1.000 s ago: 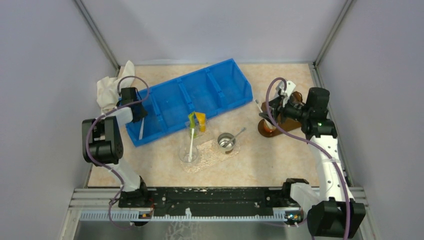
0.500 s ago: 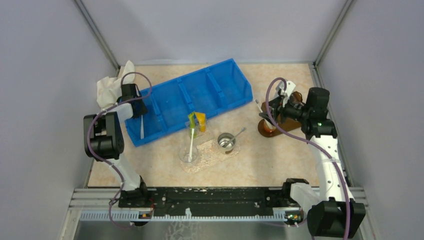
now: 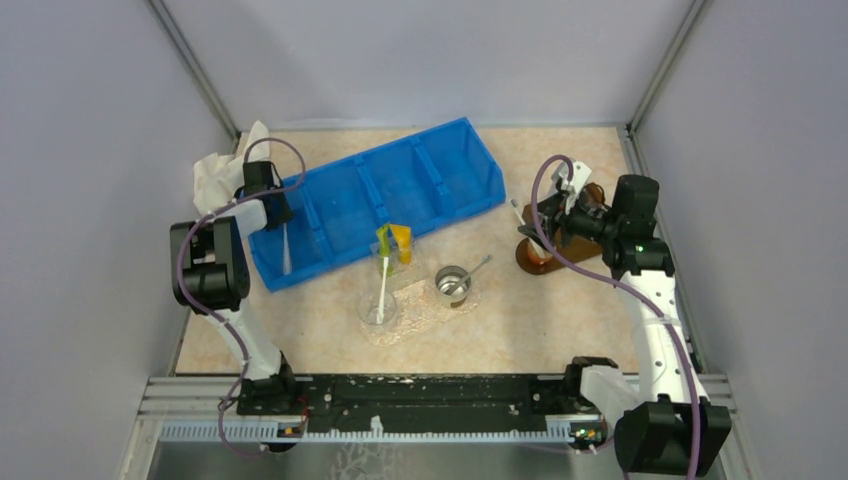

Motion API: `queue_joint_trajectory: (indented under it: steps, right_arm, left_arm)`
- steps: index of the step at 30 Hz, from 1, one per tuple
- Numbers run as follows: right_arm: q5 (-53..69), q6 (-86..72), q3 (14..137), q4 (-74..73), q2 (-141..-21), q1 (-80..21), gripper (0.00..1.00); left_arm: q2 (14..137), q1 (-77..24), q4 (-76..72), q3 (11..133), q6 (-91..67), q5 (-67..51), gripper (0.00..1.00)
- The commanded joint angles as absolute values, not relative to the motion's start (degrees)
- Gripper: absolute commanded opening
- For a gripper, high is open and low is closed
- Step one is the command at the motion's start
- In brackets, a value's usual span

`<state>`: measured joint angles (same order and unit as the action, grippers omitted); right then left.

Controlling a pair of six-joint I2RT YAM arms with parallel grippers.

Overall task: Prepare toiletry sets of a toothbrush and toothpaste on the tray
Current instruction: Pick up the toothbrush from the storage box.

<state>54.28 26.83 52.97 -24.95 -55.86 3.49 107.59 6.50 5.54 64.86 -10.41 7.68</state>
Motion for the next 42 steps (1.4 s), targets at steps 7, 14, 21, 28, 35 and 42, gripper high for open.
queue_joint_trajectory:
  steps: [7, 14, 21, 28, 35, 42]
  right_arm:
    - [55.75, 26.65, 54.16, -22.88, -54.83, 3.26, 0.59]
    - [56.53, 26.35, 53.97, -22.56, -54.82, 3.28, 0.59]
    - [57.67, 25.35, 53.62, -21.72, -55.02, 3.28, 0.59]
    - [59.30, 24.33, 53.12, -20.73, -54.95, 3.25, 0.59]
    - [61.08, 23.26, 52.61, -19.67, -54.79, 3.27, 0.59]
    - [62.63, 21.86, 52.04, -18.16, -54.75, 3.25, 0.59]
  left_arm:
    - [107.38, 6.36, 10.57, 62.85, -10.76, 8.48, 0.00]
    - [103.57, 6.43, 8.96, 61.58, -9.22, 9.86, 0.00]
    - [101.69, 6.41, 7.41, 60.82, -9.60, 9.91, 0.00]
    - [97.70, 6.39, 4.29, 58.24, -9.65, 10.41, 0.00]
    - [93.67, 6.40, 1.48, 55.55, -9.60, 10.05, 0.00]
    - [91.45, 6.42, -0.17, 53.90, -9.84, 9.52, 0.00]
